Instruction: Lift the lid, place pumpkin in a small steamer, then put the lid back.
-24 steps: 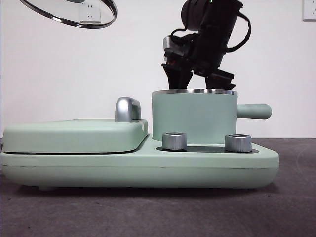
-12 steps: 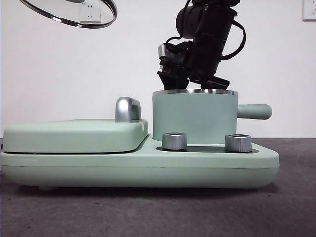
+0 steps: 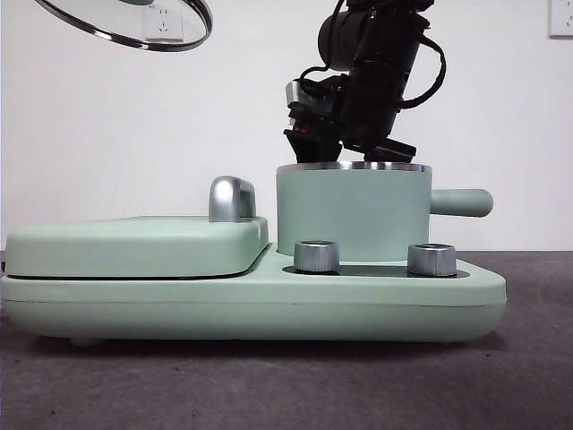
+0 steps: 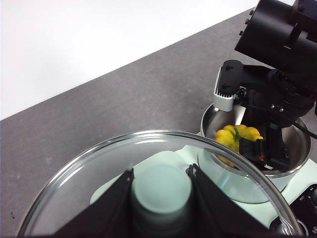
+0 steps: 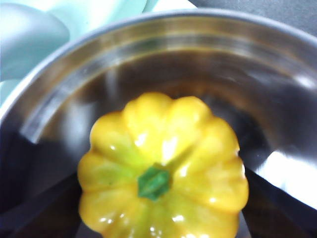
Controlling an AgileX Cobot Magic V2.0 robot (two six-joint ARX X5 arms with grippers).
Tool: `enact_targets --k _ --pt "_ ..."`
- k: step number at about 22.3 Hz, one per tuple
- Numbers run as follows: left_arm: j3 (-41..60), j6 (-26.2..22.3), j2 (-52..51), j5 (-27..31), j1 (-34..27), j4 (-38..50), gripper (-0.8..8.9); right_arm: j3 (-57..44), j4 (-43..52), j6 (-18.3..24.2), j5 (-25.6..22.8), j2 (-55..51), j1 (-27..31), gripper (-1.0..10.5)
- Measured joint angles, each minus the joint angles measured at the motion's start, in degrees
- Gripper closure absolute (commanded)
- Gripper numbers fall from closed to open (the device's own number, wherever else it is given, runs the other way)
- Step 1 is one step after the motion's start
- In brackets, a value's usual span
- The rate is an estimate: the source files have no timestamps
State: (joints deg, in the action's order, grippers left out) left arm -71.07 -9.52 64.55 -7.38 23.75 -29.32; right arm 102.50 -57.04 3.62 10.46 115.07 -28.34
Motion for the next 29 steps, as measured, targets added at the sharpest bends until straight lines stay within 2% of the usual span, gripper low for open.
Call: enact_targets --k 2,16,19,21,24,29 --pt "0.00 0.00 0.00 0.00 0.00 0.00 8.04 0.00 -0.02 0.00 0.00 0.00 -0.07 4.9" --pt "0.00 0.00 0.00 0.00 0.00 0.00 8.04 0.39 0.13 0.04 -0.02 0.02 -0.11 4.4" --pt "0.00 0.00 0.00 0.00 0.00 -0.02 8.04 1.90 -2.43 0.02 -0.15 0.02 -0.11 4.8" --pt "0.00 0.00 0.00 0.00 0.00 0.00 8.04 5.46 -4.44 0.02 -0.26 0.00 -0.04 5.3" --pt "0.00 0.00 0.00 0.00 0.00 0.00 8.04 11.63 -9.16 0.02 -1.53 -0.55 -0.11 5.4" --pt "0.00 0.00 0.00 0.00 0.00 -0.02 8.04 12.81 -9.92 -0.02 -3.04 -7.54 -0.33 5.8"
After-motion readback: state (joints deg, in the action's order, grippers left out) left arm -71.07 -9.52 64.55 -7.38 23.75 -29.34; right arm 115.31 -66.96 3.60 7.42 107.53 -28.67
